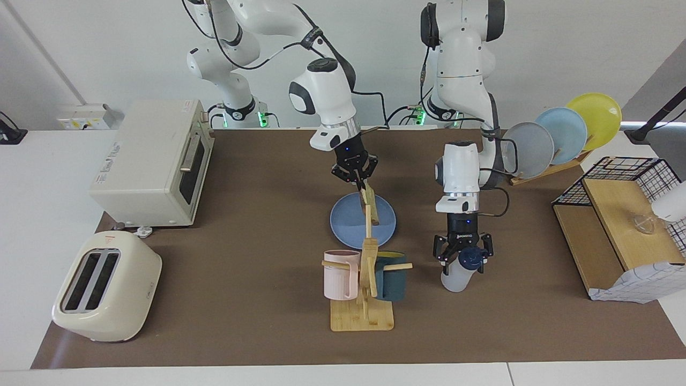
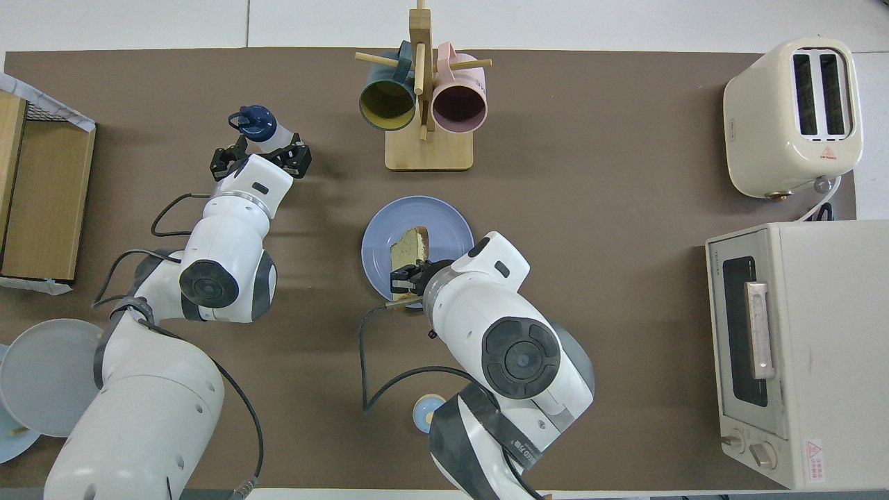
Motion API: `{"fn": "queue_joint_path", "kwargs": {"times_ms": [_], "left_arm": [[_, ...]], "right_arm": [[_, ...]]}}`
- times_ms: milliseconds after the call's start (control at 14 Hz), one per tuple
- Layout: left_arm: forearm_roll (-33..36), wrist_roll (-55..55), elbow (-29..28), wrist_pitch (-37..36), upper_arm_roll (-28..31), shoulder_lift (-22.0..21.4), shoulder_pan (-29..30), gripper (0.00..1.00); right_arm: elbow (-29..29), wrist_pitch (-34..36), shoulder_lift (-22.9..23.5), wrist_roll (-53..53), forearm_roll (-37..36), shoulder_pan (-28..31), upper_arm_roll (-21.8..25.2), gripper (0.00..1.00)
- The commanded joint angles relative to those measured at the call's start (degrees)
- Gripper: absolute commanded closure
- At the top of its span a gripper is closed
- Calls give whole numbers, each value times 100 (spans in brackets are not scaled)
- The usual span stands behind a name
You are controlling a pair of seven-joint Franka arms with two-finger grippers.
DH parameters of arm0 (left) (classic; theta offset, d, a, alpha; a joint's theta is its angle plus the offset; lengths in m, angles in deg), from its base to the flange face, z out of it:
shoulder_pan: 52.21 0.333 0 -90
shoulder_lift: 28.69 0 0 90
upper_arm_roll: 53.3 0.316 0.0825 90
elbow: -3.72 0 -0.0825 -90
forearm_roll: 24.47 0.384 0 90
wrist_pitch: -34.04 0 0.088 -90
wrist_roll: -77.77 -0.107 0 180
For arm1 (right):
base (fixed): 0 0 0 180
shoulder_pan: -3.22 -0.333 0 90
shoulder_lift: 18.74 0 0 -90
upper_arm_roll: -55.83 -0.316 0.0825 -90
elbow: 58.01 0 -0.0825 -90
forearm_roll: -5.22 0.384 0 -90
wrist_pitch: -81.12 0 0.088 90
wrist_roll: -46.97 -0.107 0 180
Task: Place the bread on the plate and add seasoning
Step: 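Lower the bread slice onto the blue plate with the right gripper, then grasp the blue-capped bottle with the left gripper and pull it back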
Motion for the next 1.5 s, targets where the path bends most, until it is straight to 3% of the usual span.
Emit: {"fn": "queue_joint_path", "kwargs": {"times_ms": [0, 429, 501, 572, 716, 787, 1217, 1431], "left_arm": [[-42, 15, 315, -86, 22, 311, 4, 0], [-33, 15, 403, -279, 22, 303, 4, 0], [-24, 15, 403, -288, 22, 294, 4, 13], [-24, 24, 403, -288, 22, 294, 4, 34], [-24, 24, 403, -289, 22, 294, 13, 84], [-16, 24, 403, -289, 13, 294, 13, 100], [2, -99, 481, -402, 31, 276, 74, 100], [2, -161, 709, -1024, 31, 76, 83, 100]], "right_arm": [[-369, -131, -247, 114, 118, 59, -8, 100], [-466, -96, -265, 245, 118, 243, -8, 100], [-484, -113, -265, 272, 118, 270, -8, 100], [-484, -122, -273, 316, 118, 348, -8, 100], [-484, -131, -282, 369, 118, 375, -8, 100], [-493, -131, -282, 369, 118, 393, -8, 100], [-1003, -527, -397, 334, 118, 525, -8, 100], [-1056, -535, -423, 281, 118, 534, -8, 100]]}}
